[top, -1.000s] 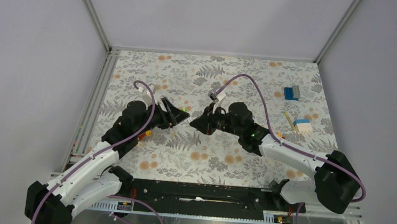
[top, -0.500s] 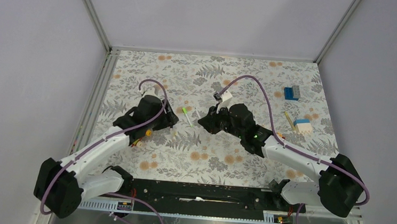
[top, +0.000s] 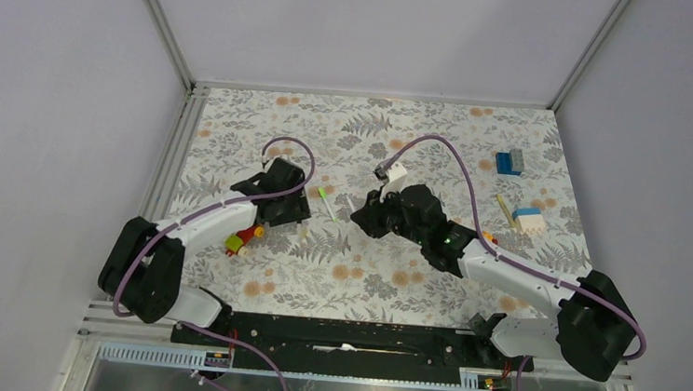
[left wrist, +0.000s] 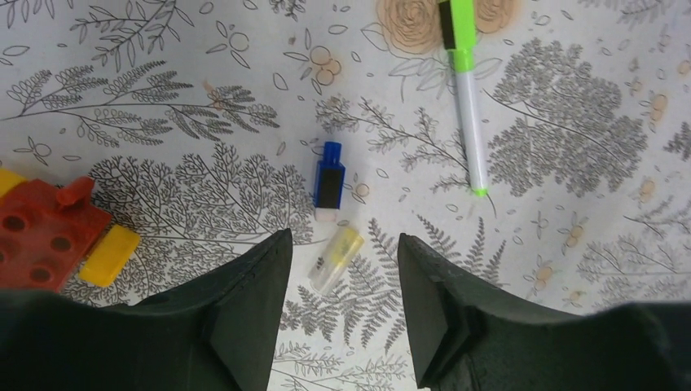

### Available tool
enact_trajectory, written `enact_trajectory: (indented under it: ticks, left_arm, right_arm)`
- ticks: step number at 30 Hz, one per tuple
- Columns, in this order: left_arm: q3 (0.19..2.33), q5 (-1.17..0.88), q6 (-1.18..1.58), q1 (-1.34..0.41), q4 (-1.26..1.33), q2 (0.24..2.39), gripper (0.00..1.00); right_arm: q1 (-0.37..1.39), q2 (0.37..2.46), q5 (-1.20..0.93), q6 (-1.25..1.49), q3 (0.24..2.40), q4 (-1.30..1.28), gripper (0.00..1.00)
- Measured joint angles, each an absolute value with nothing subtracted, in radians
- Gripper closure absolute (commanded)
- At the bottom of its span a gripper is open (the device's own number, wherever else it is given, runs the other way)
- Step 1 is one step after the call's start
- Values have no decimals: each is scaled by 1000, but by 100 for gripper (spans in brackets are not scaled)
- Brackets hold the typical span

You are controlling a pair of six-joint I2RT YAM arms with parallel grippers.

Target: Insert the pens into the pen caps

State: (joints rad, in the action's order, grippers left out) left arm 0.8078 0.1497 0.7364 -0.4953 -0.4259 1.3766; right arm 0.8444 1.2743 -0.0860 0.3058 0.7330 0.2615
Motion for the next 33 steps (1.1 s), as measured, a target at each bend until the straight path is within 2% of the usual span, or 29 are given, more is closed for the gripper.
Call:
enact_trajectory:
  ticks: [8,18,21,25,27,30,33]
  left_arm:
    - [847,162,713,-467,-425,1482,51]
    - [852,152,685,-465,-415,1570,67]
    - [858,146,680,-465,-406,1586,75]
    - [859,140,668,-465,-395,1592,91]
    - [859,135,660,-465,-393,1592,95]
    - [859,129,652,-465,-390,1592,93]
    - [859,128,641,-465,-389,1592,77]
  right_arm:
    - [844,1257,-67,284,721,249,100]
    - [844,1251,-60,265,712,236,100]
    - [844,1251,-60,261,712,236,100]
    - [844,1251,-47,254,711,236,100]
    - [844,1251,-42,252,709,235,100]
    - [844,1251,-41,250,707,230,100]
    - [844,1251,-41,248,707,229,100]
